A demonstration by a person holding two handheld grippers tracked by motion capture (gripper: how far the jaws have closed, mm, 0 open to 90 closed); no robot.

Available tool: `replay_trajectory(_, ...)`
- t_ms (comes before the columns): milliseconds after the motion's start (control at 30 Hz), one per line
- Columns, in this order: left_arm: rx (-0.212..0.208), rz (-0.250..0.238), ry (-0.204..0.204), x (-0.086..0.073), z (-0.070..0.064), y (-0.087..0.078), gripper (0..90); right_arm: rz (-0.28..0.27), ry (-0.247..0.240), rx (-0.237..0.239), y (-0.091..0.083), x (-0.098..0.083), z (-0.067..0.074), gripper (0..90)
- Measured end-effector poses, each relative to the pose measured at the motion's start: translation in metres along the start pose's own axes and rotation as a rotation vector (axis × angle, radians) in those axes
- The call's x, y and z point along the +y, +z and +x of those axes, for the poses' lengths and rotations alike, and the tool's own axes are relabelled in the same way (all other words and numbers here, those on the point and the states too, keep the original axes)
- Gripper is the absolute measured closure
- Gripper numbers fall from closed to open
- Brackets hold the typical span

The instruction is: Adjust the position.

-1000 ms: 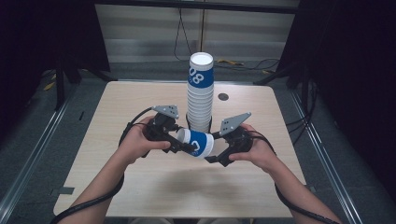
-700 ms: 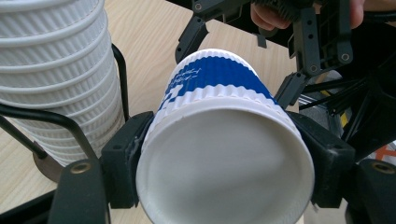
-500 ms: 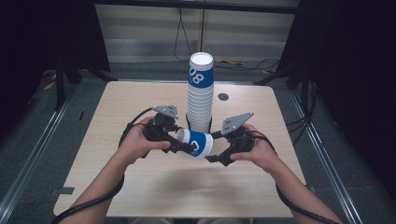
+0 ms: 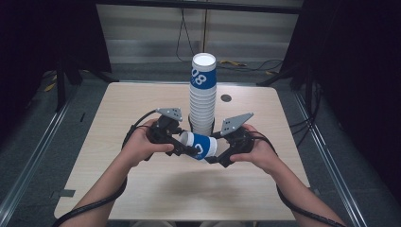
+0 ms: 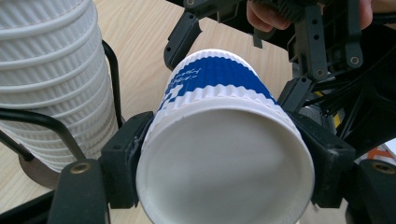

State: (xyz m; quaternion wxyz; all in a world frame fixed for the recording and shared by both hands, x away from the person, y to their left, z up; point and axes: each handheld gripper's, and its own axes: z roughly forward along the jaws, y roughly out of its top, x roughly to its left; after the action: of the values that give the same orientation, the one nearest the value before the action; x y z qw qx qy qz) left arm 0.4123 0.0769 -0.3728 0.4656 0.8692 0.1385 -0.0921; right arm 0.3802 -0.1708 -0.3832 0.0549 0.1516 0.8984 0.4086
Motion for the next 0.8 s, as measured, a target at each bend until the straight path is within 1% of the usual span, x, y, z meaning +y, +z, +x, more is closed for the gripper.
replay_trajectory(67,0.003,0.004,-0.004,0.0005,-0.0004,-0.0003,28.4,-0.006,-0.001,0.0,0.0007,0.0012,0.0001,12.6)
replay_trajectory(100,-0.002,-0.004,-0.004,0.0005,-0.0004,0.0003,28.4,-0.007,-0.002,0.002,0.0008,0.002,-0.0002,12.6)
replay_trajectory(200,-0.005,-0.006,-0.003,0.0009,-0.0004,0.0009,28.4,-0.01,-0.005,0.006,0.0018,0.0038,0.0,12.6)
replay_trajectory(333,-0.008,-0.003,-0.003,0.0012,-0.0003,0.0013,28.3,-0.01,-0.003,0.019,0.0037,0.0055,0.0005,13.5)
replay_trajectory(500,-0.006,0.003,0.001,0.0013,-0.0002,0.0019,28.3,-0.006,-0.019,0.02,0.0051,0.0058,0.0003,14.8)
replay_trajectory(600,-0.003,0.007,0.005,0.0013,0.0006,0.0011,28.6,-0.004,-0.01,0.017,0.005,0.0059,0.0001,16.6)
replay_trajectory(733,-0.004,-0.004,0.001,0.001,0.0013,0.001,28.7,-0.004,-0.017,0.018,0.0042,0.0067,-0.0002,18.7)
replay_trajectory(800,-0.005,-0.009,0.001,0.001,0.0014,0.0009,28.7,-0.005,-0.012,0.018,0.0036,0.0071,-0.0005,19.6)
